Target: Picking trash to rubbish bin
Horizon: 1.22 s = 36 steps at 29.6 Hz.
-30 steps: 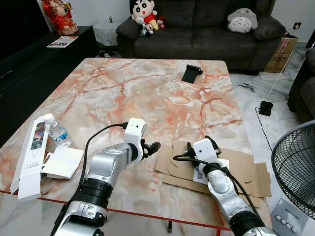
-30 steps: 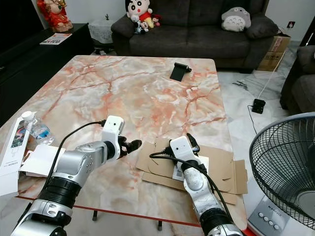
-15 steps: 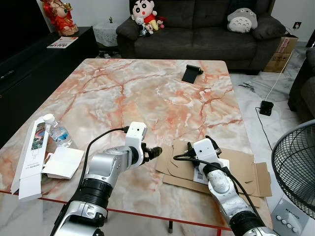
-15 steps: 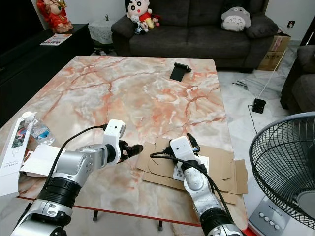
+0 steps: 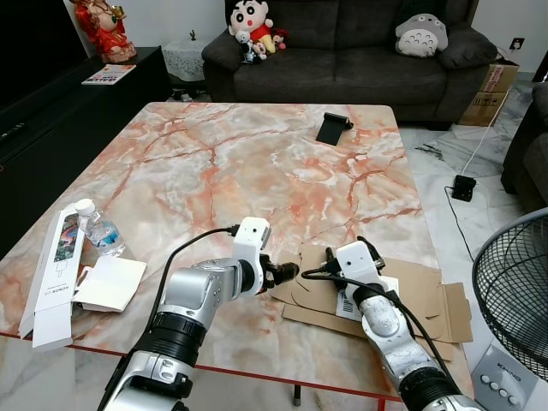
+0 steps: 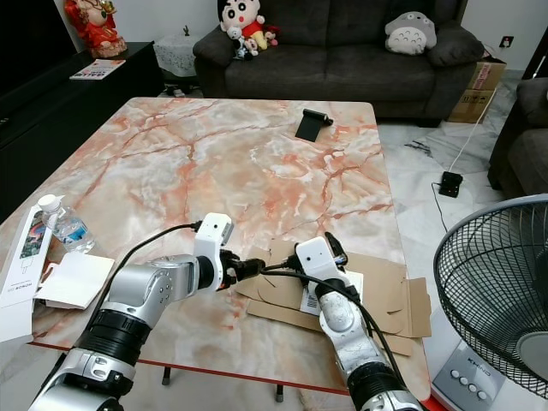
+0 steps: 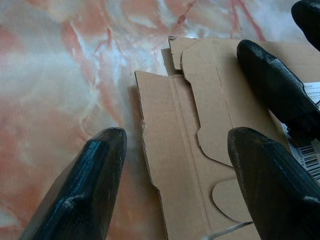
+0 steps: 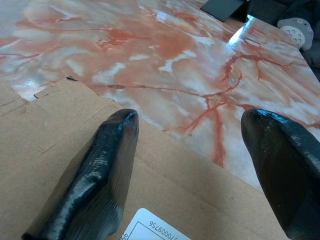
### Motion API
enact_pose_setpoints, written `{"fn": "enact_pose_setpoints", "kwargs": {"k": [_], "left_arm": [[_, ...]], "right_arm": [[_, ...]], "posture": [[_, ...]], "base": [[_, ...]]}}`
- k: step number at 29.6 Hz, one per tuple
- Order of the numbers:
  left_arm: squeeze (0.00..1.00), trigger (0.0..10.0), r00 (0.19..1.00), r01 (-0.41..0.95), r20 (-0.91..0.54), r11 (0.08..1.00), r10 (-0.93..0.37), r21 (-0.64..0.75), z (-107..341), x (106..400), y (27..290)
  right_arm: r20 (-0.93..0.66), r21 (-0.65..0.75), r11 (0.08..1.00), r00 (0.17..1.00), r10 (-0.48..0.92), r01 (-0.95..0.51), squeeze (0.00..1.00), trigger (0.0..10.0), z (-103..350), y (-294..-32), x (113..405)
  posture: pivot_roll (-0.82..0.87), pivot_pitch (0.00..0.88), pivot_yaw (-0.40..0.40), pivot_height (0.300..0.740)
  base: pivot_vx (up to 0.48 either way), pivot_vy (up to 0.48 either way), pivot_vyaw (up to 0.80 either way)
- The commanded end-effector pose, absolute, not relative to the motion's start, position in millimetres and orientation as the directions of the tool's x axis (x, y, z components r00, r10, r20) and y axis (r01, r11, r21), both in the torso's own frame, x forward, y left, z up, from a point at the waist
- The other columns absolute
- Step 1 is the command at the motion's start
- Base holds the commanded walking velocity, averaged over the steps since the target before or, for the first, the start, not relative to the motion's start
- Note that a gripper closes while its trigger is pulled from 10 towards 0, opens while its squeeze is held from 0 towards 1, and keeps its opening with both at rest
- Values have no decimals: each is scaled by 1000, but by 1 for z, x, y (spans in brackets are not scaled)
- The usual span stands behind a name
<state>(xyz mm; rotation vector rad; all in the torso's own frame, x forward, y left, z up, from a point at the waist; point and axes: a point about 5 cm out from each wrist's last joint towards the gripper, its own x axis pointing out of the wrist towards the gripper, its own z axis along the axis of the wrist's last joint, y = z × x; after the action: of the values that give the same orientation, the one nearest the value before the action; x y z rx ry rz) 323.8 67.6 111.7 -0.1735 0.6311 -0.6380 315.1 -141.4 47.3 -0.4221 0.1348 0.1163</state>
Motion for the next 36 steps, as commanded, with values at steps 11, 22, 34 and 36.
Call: {"fn": "enact_pose_setpoints", "kwargs": {"k": [11,22,34,36], "left_arm": [[0,10000,603,509,-480,770,-637,-384,114,320,61],[0,10000,598,502,-470,760,-650,-412,115,321,57],[0,0,604,480,-482,773,-635,-416,111,320,62],[0,0,605,478,-484,774,-633,-415,110,320,62]], "right_arm": [[-187,-393,907,979,83,-152,0,10000,41,-141,312],[-184,-400,904,979,83,-152,0,10000,42,-141,312],[-186,-401,904,980,77,-147,0,10000,42,-143,312],[-186,-401,904,980,76,-146,0,10000,42,-143,312]], "posture": [[-78,1,80,740],[-81,7,79,740],[-74,17,75,740],[-74,17,75,740]], "base": [[0,0,0],[0,0,0],[0,0,0],[0,0,0]]}}
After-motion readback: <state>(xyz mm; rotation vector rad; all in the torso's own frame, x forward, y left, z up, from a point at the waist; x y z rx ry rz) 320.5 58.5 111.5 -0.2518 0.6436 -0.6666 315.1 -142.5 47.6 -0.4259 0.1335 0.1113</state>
